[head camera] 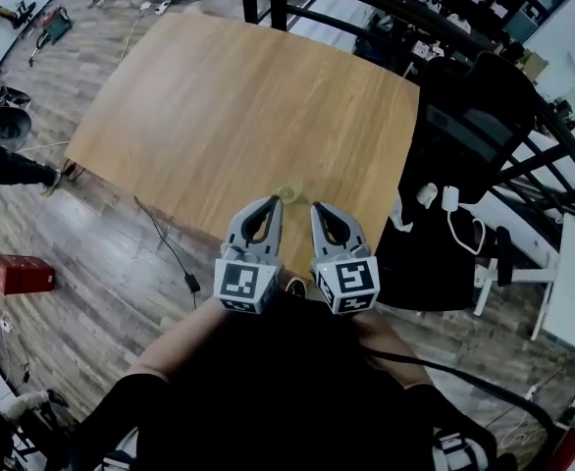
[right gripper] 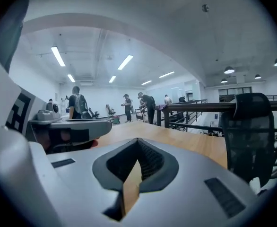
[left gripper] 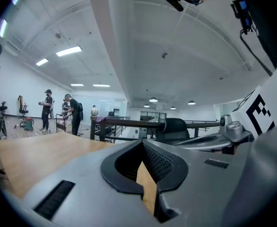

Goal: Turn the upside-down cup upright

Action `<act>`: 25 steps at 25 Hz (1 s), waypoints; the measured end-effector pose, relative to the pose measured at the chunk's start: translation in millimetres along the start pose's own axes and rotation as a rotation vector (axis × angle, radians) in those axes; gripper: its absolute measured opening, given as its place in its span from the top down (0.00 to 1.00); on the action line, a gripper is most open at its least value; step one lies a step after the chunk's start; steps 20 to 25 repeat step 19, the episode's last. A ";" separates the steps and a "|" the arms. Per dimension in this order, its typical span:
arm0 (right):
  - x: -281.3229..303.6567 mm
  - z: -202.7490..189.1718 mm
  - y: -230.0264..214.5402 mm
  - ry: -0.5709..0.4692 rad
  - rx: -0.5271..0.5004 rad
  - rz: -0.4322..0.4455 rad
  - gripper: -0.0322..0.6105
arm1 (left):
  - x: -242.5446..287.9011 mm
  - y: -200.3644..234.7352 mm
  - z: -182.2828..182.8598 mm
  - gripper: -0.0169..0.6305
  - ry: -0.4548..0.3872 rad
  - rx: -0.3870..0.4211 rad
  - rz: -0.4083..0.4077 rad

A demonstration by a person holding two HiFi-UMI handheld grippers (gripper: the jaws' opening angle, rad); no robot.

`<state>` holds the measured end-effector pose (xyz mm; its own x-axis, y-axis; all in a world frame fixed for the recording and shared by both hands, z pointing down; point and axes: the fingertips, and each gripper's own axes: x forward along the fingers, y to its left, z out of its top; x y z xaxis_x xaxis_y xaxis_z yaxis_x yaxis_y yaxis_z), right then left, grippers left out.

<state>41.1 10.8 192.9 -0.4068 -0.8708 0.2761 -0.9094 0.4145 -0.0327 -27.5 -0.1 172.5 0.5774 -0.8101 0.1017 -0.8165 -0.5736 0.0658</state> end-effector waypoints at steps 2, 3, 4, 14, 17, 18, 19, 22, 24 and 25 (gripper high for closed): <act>-5.6 13.4 -0.6 -0.028 -0.002 -0.008 0.93 | -3.5 -2.7 6.9 0.96 0.005 0.007 -0.005; -7.9 19.2 -0.2 -0.040 -0.014 -0.010 0.93 | -6.0 -3.7 9.7 0.96 0.006 0.013 -0.004; -10.8 24.0 1.6 -0.051 -0.030 -0.009 0.93 | -9.4 -4.7 11.5 0.96 0.006 0.017 0.000; -29.0 29.8 18.2 -0.060 -0.068 0.041 0.93 | -17.6 -23.1 9.8 0.96 0.012 -0.011 0.027; -36.0 25.5 18.5 -0.044 -0.043 0.044 0.93 | -19.1 -33.4 7.6 0.96 0.036 -0.011 0.025; -38.8 23.7 19.9 -0.040 -0.032 0.047 0.93 | -21.1 -36.7 6.5 0.96 0.044 -0.016 0.025; -41.6 22.0 21.6 -0.036 -0.021 0.051 0.93 | -23.3 -39.8 5.4 0.96 0.052 -0.023 0.025; -41.6 22.0 21.6 -0.036 -0.021 0.051 0.93 | -23.3 -39.8 5.4 0.96 0.052 -0.023 0.025; -41.6 22.0 21.6 -0.036 -0.021 0.051 0.93 | -23.3 -39.8 5.4 0.96 0.052 -0.023 0.025; -41.6 22.0 21.6 -0.036 -0.021 0.051 0.93 | -23.3 -39.8 5.4 0.96 0.052 -0.023 0.025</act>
